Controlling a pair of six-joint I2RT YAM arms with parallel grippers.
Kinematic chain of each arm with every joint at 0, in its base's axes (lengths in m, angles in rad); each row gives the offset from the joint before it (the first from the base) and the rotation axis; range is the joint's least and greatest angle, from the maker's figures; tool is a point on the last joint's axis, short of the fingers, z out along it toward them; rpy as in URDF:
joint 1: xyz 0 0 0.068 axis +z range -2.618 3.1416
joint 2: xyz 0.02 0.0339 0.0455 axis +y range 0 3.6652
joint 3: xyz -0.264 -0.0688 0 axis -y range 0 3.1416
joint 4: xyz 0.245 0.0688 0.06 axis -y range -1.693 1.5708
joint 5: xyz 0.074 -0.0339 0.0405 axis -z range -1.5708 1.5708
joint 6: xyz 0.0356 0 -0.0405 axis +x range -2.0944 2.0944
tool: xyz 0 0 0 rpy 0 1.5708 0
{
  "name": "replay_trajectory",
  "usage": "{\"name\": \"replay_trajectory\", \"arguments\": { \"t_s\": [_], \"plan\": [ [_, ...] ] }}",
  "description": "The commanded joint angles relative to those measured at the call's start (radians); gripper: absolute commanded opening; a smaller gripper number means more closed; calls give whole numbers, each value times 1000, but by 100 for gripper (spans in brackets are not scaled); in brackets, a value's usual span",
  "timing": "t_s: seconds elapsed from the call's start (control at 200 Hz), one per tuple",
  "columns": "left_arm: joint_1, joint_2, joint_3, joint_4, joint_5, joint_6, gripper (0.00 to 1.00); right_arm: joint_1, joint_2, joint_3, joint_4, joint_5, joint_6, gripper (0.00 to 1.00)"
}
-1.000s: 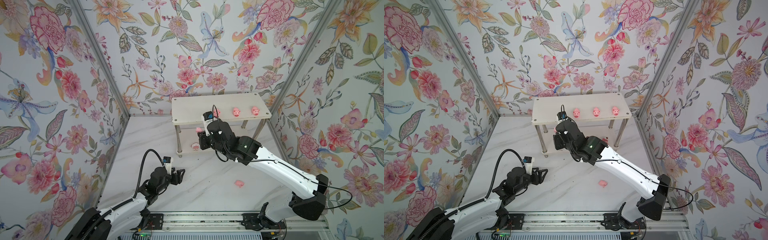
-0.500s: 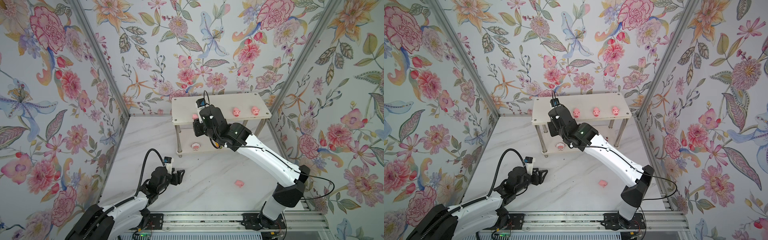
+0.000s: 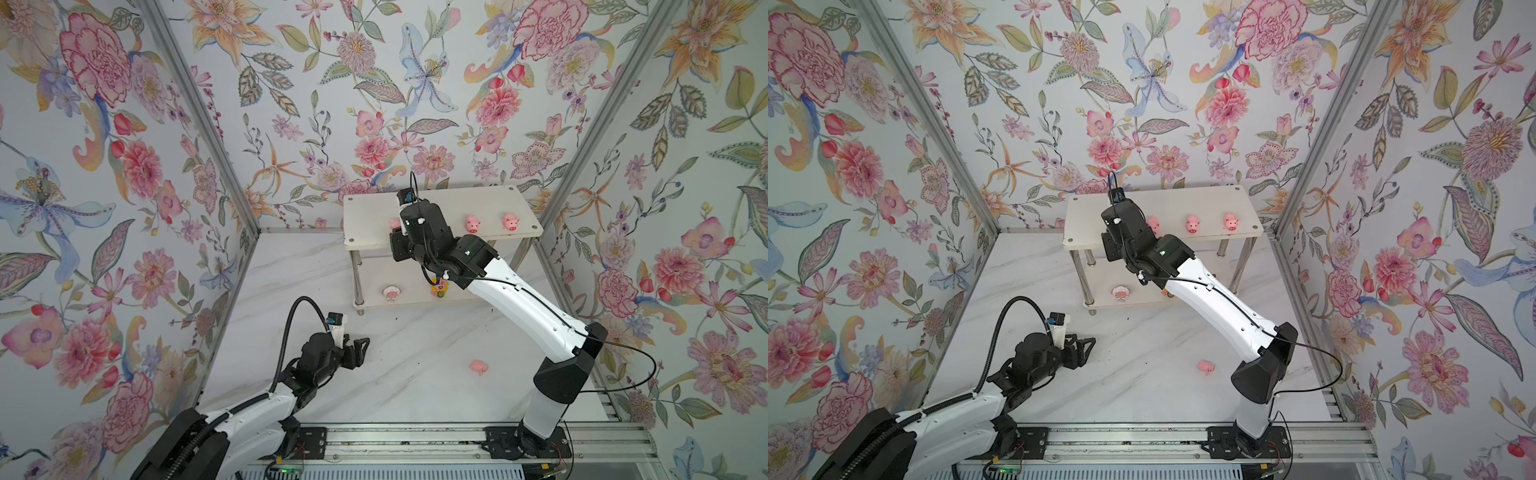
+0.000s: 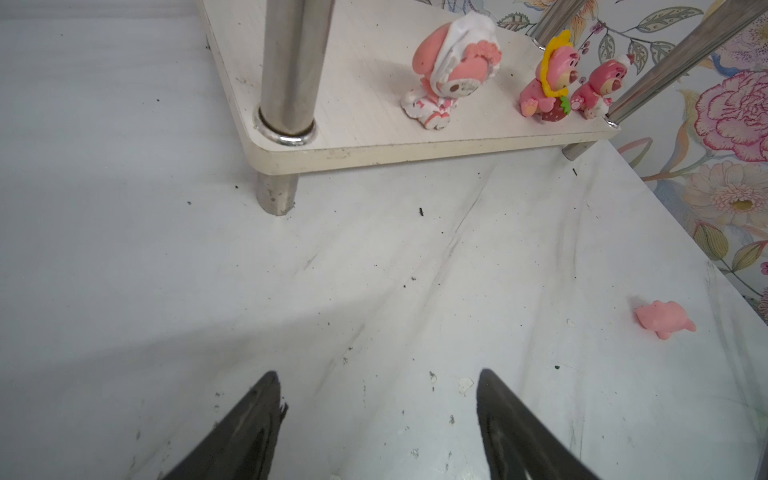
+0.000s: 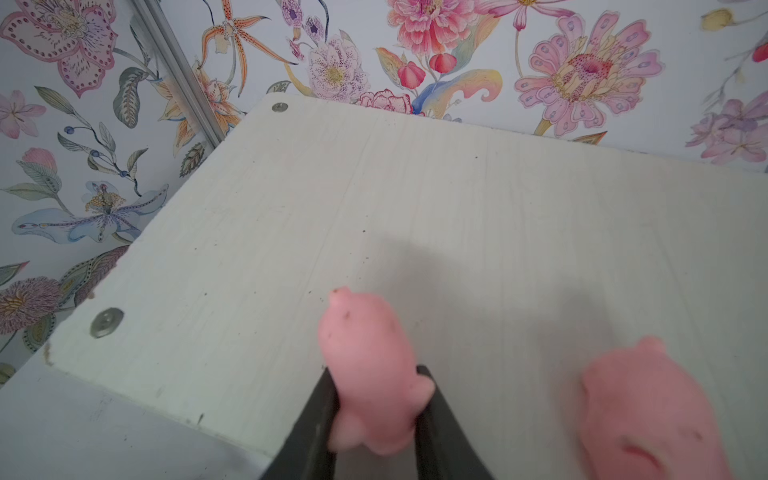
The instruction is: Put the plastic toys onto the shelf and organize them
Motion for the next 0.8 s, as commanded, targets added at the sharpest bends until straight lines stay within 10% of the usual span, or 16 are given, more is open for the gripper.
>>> {"name": "replay_trajectory", "arguments": {
  "t_s": [0.0,0.796],
  "plan": [
    [15,9,-4,14,13,10,76,-16,14,22,-22,-31,5,35],
    [27,1,-10,8,16,16,76,1,-25,4,-10,-161,70,52]
  ]
}}
